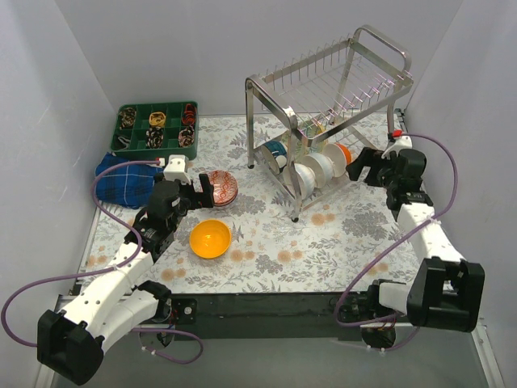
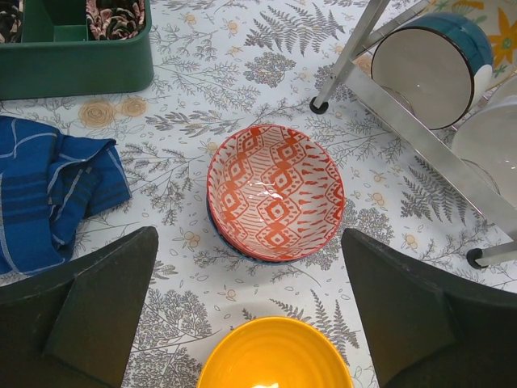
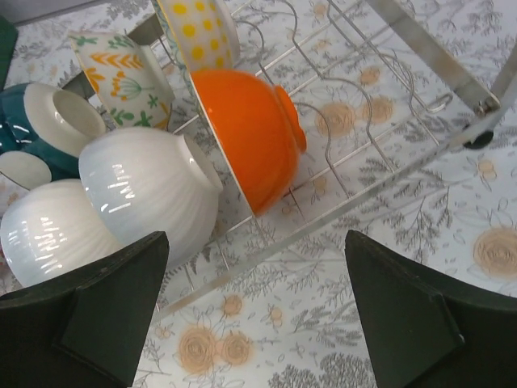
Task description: Unload the bowls from the dish rack
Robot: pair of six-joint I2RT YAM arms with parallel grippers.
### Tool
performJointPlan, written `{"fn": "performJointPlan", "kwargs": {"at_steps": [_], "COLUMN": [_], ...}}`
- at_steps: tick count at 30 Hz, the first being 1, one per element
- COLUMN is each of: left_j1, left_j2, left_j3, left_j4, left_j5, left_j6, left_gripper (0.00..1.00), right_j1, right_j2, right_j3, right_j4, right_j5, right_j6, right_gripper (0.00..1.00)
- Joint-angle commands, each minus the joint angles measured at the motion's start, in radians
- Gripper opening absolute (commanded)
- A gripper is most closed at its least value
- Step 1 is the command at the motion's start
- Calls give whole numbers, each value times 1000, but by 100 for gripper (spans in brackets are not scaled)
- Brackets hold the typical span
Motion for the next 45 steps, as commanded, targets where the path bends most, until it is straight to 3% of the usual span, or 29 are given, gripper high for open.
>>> {"fn": "performJointPlan", "kwargs": {"at_steps": [1, 18, 30, 39, 45], "left_j1": [-1, -1, -1, -3, -3], "left_j2": [1, 14, 8, 20, 22], "left_j3": [-11, -14, -26, -28, -28], "left_j4": [6, 14, 34, 37, 37], "left_j5": [11, 70, 68, 85, 88], "left_j6": [20, 37, 49, 50, 50], "left_gripper": [98, 98, 98, 98, 98], "right_j1": [-29, -109, -120, -120, -118], "right_j2": [113, 495, 699, 733, 690], "right_j3": [95, 279, 381, 377, 352], "right_j4": [196, 318, 354, 365, 364], "right_j5": [-167, -510, -662, -745, -741], "right_j6": [-38, -81, -78, -67, -68], "right_gripper": [99, 98, 99, 88, 64]}}
